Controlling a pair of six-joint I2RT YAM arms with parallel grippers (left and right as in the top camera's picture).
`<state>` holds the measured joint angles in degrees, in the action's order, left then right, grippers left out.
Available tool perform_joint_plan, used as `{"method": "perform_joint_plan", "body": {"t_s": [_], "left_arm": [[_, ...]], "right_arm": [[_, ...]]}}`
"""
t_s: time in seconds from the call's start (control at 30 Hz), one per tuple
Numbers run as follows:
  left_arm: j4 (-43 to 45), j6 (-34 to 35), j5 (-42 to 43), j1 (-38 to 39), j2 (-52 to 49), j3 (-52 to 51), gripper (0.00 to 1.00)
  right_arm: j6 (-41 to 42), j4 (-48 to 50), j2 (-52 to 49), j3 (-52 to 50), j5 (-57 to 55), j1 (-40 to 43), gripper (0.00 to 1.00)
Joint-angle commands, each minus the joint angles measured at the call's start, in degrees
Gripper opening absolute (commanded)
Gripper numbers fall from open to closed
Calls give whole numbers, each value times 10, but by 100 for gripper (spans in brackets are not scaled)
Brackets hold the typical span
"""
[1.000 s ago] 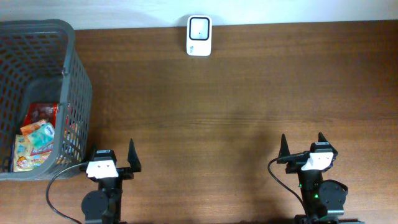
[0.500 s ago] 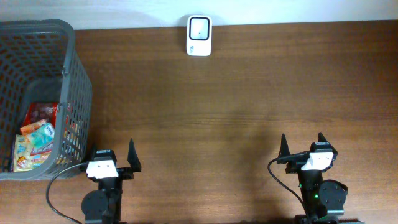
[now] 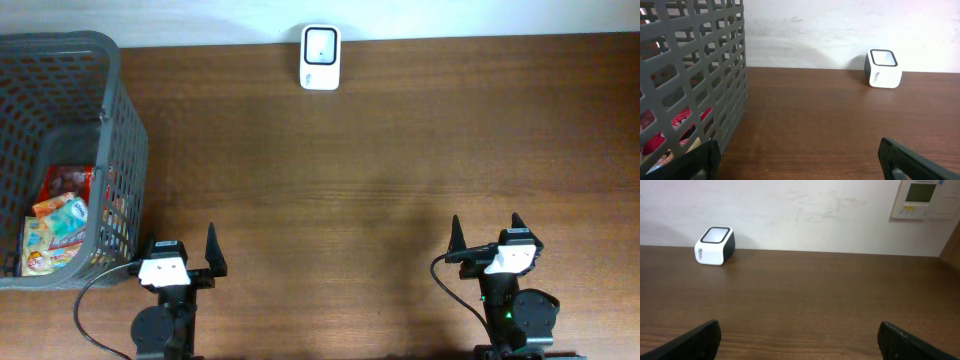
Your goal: Scan the item barcode
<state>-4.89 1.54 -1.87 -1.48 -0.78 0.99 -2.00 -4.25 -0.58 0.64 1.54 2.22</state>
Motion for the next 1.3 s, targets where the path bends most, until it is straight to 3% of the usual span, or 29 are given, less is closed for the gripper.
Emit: {"method": "perform_joint_plan", "body": {"t_s": [0.0,0.1,0.2,0.27,0.3,0.37,0.4,0.47,0.53,0.6,0.7,0.8,0.87,0.93,0.97,1.0,1.07,1.13,1.2,1.27], "left_arm": [[1,7,7,1,5,-5,99],[37,-6,-12,0,5,-5,99],[119,24,111,2,5,-4,99],[253,36,295,2,5,-4,99],[308,36,342,2,5,-4,99],[400,38,385,2,5,4,99],[394,38,381,2,3,32,99],[342,38,348,2,-12,92,99],[194,25,284,2,-69,209,99],[31,-33,286,2,-193,355,99],[35,-33,443,2,-318,425,99],[104,-5,443,2,-396,447,99],[69,-7,414,0,-440,500,99],[-88,-8,339,-12,-515,629,99],[-220,-40,306,-22,-578,739,99],[-332,-77,299,-29,-635,837,99],[-457,-82,298,-30,-719,957,99],[-467,-89,242,-30,-763,982,99],[-452,0,132,-57,-793,985,99],[-436,59,125,-144,-807,999,99]], "right_arm": [[-3,-3,4,-3,5,3,99],[-3,-3,4,-3,5,3,99],[-3,-3,4,-3,5,3,99],[-3,-3,4,-3,5,3,99],[-3,-3,4,-3,5,3,99],[-3,-3,4,-3,5,3,99],[-3,-3,4,-3,5,3,99],[-3,-3,4,-3,5,3,99],[-3,-3,4,-3,5,3,99],[-3,-3,4,-3,5,3,99],[-3,-3,4,-3,5,3,99],[-3,-3,4,-3,5,3,99],[-3,-3,4,-3,5,3,99],[-3,-3,4,-3,5,3,99],[-3,-3,4,-3,5,3,99],[-3,-3,4,-3,5,3,99],[-3,-3,4,-3,5,3,99],[-3,-3,4,-3,5,3,99],[-3,-3,4,-3,5,3,99],[-3,-3,4,-3,5,3,99]]}}
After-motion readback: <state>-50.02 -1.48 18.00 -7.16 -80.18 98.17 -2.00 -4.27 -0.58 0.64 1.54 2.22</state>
